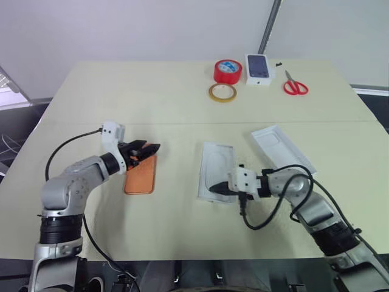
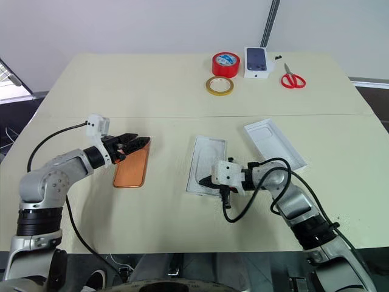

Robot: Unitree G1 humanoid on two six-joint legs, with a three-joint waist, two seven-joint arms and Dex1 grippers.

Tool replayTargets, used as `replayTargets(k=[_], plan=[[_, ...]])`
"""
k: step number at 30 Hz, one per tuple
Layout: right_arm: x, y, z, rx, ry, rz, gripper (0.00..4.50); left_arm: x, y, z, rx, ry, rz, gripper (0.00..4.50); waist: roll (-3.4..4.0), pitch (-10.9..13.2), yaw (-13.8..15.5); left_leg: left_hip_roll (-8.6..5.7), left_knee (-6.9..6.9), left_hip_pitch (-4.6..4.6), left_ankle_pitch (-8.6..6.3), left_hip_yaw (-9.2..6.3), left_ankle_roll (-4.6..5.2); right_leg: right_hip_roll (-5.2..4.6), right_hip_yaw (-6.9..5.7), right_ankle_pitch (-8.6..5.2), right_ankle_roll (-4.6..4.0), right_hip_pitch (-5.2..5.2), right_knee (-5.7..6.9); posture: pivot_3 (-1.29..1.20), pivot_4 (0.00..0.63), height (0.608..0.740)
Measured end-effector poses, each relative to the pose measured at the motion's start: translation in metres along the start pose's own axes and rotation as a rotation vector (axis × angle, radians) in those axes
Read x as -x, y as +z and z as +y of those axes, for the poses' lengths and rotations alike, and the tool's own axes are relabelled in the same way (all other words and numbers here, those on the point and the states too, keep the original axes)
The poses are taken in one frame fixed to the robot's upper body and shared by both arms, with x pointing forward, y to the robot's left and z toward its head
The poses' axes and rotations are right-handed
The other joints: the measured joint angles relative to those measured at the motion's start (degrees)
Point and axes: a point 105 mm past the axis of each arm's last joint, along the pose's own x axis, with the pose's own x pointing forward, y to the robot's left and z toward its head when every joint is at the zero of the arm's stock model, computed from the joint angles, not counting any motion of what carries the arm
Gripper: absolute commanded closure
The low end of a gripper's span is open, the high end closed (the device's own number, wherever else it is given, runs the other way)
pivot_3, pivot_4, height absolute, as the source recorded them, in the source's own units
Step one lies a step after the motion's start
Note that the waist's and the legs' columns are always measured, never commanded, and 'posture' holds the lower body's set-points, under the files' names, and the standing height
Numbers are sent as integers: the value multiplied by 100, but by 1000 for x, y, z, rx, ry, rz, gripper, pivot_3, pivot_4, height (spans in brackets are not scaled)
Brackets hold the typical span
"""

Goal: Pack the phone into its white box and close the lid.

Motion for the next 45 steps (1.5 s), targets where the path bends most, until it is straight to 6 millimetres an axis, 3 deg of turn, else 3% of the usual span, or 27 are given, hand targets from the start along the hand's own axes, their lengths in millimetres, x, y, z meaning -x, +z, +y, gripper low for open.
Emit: replayTargets(k=[8,14,19,23,29,37,45], plan=[[13,-3,-6,13,-6,2,4446,1,-1,3,70,-10,21,1110,-1,0,4,0,1,-1,0,0,0,0,0,0,0,-1,0,0,150,740],[2,35,-43,-4,-164,-160,4446,24,4,14,210,-32,74,1110,-1,3,-56,5,-3,-6,9,2,-16,4,1,0,-1,-31,29,0,150,740],[-27,66,-70,8,-285,-234,4446,56,7,38,289,18,121,1110,-2,3,-42,3,-4,-9,24,2,-42,3,1,0,-2,-34,29,0,150,740],[-64,70,-66,-10,-253,-212,4446,66,-5,46,310,52,171,1110,-3,3,-11,-2,-3,-13,25,3,-43,-3,0,0,-2,-34,27,0,150,740],[-107,65,-51,-13,-106,-79,4446,65,-31,34,373,-9,275,1110,-4,2,-46,-2,-2,-14,25,3,-43,-2,0,0,-2,-39,32,0,150,740],[-129,58,-51,-42,-10,46,4446,59,-36,33,339,-6,314,1110,6,-4,-49,-3,-2,-8,25,3,-43,-2,1,1,-3,-36,37,0,150,740],[-138,60,-53,-27,-11,65,4446,41,-38,29,363,-28,295,1110,39,-42,-13,-9,-2,2,24,2,-42,-5,0,1,-3,-21,36,0,150,740]])
